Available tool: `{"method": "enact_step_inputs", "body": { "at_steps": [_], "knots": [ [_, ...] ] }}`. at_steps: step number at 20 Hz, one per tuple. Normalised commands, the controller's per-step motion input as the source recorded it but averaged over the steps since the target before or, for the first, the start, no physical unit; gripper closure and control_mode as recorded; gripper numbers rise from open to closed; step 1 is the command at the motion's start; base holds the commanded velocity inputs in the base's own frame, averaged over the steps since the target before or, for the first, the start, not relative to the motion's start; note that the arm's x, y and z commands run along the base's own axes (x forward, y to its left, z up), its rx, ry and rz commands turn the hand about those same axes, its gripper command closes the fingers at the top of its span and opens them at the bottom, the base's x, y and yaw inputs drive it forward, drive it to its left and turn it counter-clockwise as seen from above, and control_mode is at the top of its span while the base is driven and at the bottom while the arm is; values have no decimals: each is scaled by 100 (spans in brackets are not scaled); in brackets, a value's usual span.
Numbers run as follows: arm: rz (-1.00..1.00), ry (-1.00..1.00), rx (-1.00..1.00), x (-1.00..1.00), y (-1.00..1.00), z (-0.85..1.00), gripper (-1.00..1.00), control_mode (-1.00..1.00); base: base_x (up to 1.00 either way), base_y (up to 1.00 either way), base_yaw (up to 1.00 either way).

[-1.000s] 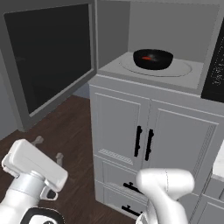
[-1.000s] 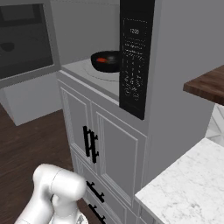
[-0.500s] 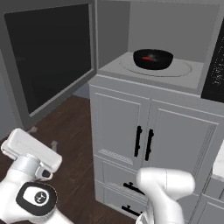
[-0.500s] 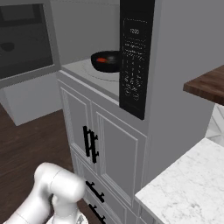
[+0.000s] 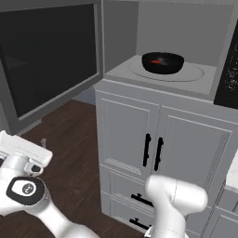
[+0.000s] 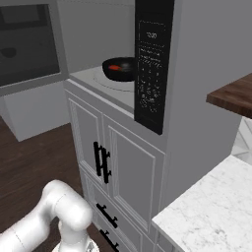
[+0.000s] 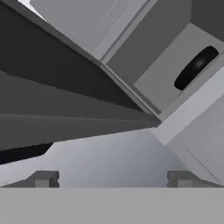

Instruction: Pick the bell pepper from the sink and place it in the bowl. Then pick the bowl and place it in the microwave. Then close the microwave door and press the start button.

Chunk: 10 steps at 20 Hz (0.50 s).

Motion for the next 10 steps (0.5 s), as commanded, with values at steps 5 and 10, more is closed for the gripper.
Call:
{"method": "enact_step_inputs", "body": {
  "at_steps": [5, 10],
  "knots": [
    [0, -12, -1, 48, 31, -45, -100, -100, 0, 0, 0],
    [0, -17, 0, 48, 7, -16, -100, -100, 0, 0, 0]
  ]
}}
